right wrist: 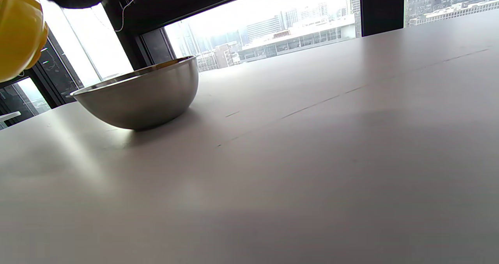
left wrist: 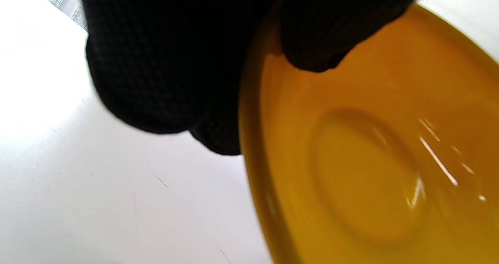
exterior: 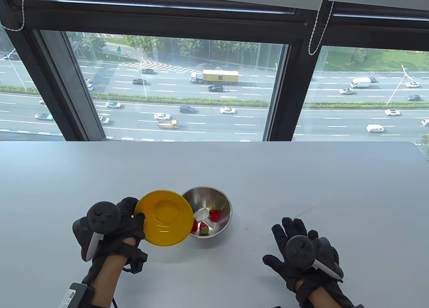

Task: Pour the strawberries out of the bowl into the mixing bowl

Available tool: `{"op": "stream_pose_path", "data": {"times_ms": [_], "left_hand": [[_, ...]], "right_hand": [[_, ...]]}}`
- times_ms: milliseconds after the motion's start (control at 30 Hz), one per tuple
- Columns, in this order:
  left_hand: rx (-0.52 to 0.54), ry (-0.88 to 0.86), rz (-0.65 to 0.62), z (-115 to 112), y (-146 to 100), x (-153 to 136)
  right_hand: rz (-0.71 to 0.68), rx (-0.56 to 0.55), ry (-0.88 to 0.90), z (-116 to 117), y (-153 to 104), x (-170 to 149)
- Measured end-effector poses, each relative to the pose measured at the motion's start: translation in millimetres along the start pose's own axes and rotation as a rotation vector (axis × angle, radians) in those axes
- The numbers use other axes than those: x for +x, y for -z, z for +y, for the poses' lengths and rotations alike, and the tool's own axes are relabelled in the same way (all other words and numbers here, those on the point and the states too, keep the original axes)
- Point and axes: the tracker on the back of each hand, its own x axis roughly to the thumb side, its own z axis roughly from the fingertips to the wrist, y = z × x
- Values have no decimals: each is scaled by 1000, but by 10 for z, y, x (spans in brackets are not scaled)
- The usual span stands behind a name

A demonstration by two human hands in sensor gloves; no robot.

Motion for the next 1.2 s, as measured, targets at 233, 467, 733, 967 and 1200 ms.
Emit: {"op": "stream_pose_path", "data": {"times_ms": [233, 467, 733, 967, 1200], "left_hand": [[-4, 6, -28, 42, -171, -125], [-15, 10, -74, -2, -288, -168], [-62, -15, -135, -134, -362, -188], [-96, -10, -183, -262, -414, -193], [-121, 24, -248, -402, -453, -107]], "right_hand": [[2, 2, 0, 3, 2, -1], [6, 6, 2, 5, 1, -3], [7, 12, 4, 9, 0, -5], [8, 15, 3, 10, -2, -5], [6, 19, 0, 15, -4, 0]]}}
